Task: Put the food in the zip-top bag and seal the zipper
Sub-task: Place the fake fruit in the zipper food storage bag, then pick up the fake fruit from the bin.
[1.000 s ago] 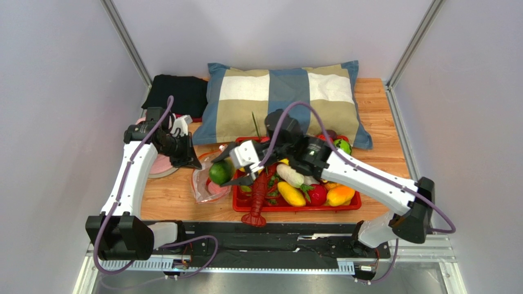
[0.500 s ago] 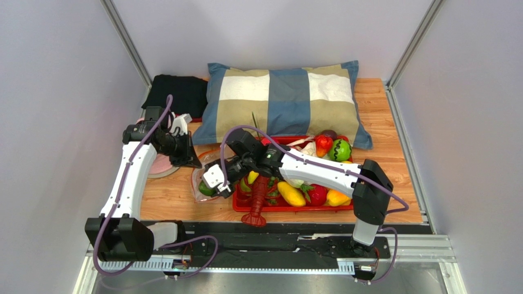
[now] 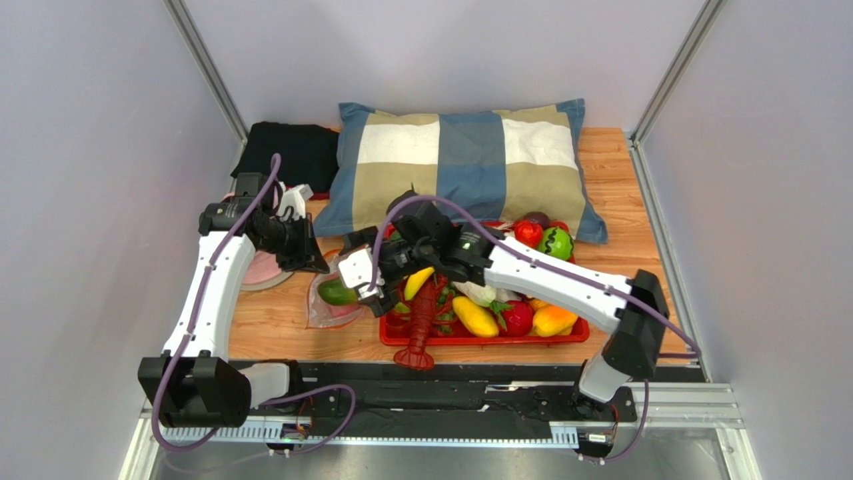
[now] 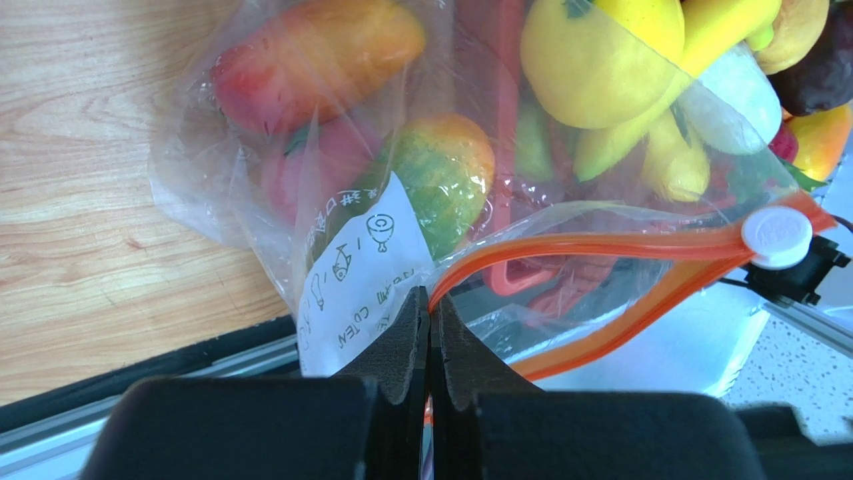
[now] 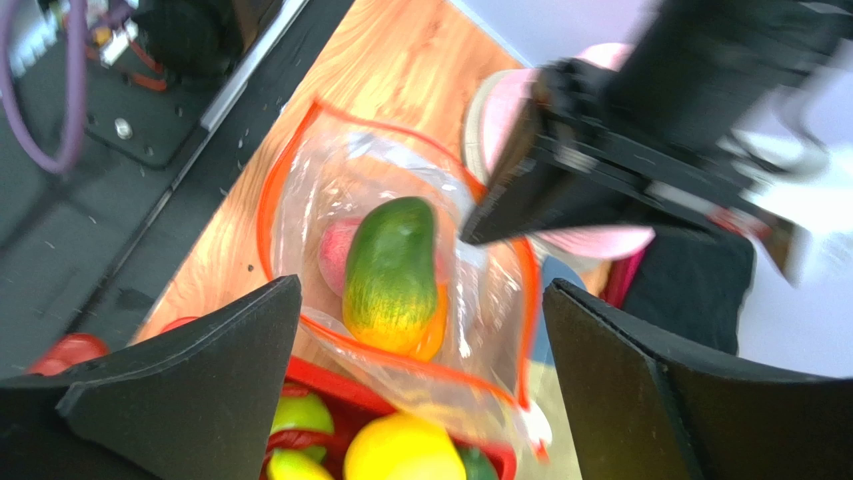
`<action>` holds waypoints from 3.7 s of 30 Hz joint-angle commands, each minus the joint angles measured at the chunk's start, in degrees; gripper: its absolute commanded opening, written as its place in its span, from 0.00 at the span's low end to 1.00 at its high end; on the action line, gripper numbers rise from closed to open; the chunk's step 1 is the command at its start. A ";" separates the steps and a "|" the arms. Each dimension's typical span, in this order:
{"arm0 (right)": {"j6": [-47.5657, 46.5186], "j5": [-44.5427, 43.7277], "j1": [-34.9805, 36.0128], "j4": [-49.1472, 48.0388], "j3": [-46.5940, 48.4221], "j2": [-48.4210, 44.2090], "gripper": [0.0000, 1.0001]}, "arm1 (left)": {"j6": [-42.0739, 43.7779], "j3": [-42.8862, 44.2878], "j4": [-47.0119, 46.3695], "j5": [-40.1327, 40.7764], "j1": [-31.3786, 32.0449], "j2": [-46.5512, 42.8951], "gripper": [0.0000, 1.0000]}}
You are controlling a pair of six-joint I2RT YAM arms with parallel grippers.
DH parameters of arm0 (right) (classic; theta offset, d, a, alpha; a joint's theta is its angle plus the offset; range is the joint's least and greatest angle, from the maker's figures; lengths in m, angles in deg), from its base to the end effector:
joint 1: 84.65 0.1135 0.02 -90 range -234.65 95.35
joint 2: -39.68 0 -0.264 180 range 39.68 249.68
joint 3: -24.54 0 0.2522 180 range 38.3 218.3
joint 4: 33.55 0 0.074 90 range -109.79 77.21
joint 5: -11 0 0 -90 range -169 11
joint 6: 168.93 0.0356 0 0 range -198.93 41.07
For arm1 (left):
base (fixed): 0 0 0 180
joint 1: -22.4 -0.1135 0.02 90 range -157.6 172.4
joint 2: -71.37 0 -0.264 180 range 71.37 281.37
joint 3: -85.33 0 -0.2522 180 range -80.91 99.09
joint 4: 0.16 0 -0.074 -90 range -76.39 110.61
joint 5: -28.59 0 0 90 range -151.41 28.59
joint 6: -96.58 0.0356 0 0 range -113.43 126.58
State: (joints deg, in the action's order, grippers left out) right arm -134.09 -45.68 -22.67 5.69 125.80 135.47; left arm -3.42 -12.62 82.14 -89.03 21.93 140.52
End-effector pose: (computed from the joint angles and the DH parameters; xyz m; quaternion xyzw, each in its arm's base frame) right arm 0.1631 0.3481 0.3425 -0.7915 0.3253 0.2793 0.4356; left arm 0.2091 -0.0148 0.3177 -0.0447 0.9554 -0.2485 0.1535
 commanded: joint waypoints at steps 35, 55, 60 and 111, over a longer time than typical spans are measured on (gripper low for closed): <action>51.82 -25.76 -46.07 21.55 -15.78 -16.43 0.83 | 0.24 2.02 -0.24 -2.71 -0.06 0.29 0.00; 54.01 -24.62 -46.07 19.88 -17.54 -12.56 0.71 | 0.51 2.81 0.20 -1.83 0.03 1.08 0.00; 53.84 -22.51 -46.07 21.19 -15.97 -13.26 0.48 | 0.68 2.81 0.29 -1.83 0.03 1.17 0.00; 22.11 -17.60 -2.45 3.43 -5.13 -13.95 1.00 | 0.95 5.98 2.13 -10.97 0.03 3.72 0.00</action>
State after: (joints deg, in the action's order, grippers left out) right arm -114.04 -67.43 -20.31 2.98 122.22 130.05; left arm -3.12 -8.36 84.04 -97.75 21.93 145.52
